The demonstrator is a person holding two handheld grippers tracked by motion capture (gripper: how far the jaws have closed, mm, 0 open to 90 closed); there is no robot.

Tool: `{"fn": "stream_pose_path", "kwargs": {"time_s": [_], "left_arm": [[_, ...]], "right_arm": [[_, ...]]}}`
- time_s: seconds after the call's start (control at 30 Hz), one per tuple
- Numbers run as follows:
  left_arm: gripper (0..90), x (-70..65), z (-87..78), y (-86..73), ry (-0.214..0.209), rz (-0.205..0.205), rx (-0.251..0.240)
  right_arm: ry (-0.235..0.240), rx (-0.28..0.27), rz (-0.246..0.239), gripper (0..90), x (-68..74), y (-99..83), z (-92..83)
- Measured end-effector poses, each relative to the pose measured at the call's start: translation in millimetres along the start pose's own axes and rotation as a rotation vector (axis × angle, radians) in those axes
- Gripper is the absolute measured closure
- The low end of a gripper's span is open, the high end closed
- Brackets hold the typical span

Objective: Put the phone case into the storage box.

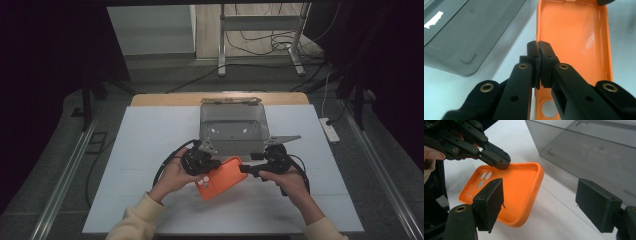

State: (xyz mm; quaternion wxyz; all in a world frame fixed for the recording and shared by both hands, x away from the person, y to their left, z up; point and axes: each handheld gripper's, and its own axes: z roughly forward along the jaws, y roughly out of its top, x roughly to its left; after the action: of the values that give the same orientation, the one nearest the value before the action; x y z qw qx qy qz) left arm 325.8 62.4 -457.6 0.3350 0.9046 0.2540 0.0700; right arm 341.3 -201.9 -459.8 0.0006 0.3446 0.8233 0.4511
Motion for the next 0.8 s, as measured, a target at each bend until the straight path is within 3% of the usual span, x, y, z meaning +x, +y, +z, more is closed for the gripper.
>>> {"fn": "stream_pose_path", "kwargs": {"time_s": [0.57,0.8], "left_arm": [[88.0,-4.6,3.3,1.1,0.005,0.022,0.002],[88.0,-7.2,2.5,2.2,0.006,0.032,-0.011]], "right_arm": [[0.024,0.048,0.011,25.7,-1.4,-5.5,12.1],[0.050,0.067,0.026,34.0,-2.0,-8.5,18.2]]}}
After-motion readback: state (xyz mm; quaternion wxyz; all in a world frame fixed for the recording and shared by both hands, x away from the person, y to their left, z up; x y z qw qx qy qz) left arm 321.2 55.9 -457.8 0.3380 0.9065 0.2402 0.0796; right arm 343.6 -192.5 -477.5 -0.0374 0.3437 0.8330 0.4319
